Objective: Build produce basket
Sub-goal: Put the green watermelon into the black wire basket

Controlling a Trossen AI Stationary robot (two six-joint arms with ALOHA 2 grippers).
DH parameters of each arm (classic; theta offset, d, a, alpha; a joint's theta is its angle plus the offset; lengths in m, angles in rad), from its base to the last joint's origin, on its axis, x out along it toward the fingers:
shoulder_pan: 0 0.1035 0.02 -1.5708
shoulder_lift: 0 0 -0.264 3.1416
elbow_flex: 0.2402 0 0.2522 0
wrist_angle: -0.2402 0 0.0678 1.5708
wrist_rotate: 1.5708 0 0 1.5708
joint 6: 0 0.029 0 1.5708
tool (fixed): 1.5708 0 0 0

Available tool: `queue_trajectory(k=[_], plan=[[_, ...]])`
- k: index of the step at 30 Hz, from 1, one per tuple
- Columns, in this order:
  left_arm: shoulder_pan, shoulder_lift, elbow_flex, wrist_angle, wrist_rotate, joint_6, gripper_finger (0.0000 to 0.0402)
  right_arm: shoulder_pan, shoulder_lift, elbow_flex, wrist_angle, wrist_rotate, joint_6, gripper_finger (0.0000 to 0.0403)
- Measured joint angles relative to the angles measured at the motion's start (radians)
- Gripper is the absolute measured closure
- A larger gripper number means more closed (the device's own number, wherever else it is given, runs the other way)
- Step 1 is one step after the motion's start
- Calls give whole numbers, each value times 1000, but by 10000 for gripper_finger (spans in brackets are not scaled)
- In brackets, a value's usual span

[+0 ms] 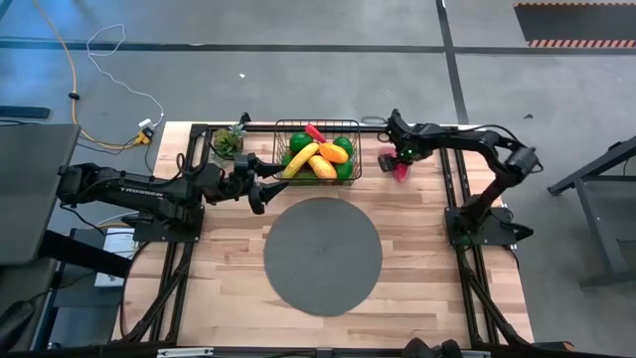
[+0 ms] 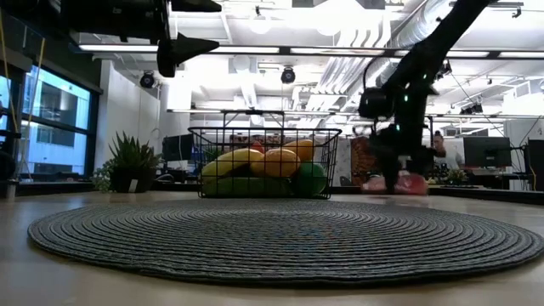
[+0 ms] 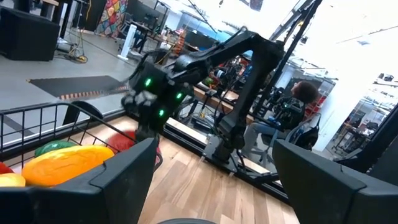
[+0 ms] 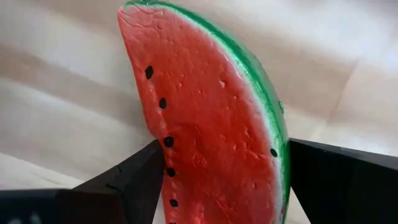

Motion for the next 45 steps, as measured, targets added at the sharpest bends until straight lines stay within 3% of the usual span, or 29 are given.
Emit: queue_trajectory(k=[8, 15, 20, 25, 28, 31, 34, 41, 45], plan=[[0, 0, 0, -7, 0, 9, 92, -13, -208, 6, 17, -6, -41, 131], [0, 0, 0, -6, -2, 8, 92, 11, -461, 6, 35, -191, -57, 131], [0, 0, 0, -6, -2, 8, 92, 99, -647, 6, 69, -281, -72, 131], [0, 0, 0, -6, -4, 8, 92, 244, -823, -128, 267, -338, 56, 131], [0, 0, 0, -3, 6, -27, 92, 338, -902, -259, 522, -338, 179, 131], [0, 0, 0, 25, 31, -69, 92, 414, -927, -370, 828, -329, 256, 131], [0, 0, 4, 45, 59, -80, 92, 468, -915, -419, 1000, -316, 262, 131], [0, 0, 69, 28, 93, -42, 92, 552, -889, -411, 973, -315, 56, 131], [0, 0, 88, -5, 94, -10, 92, 559, -889, -411, 967, -299, 35, 131]])
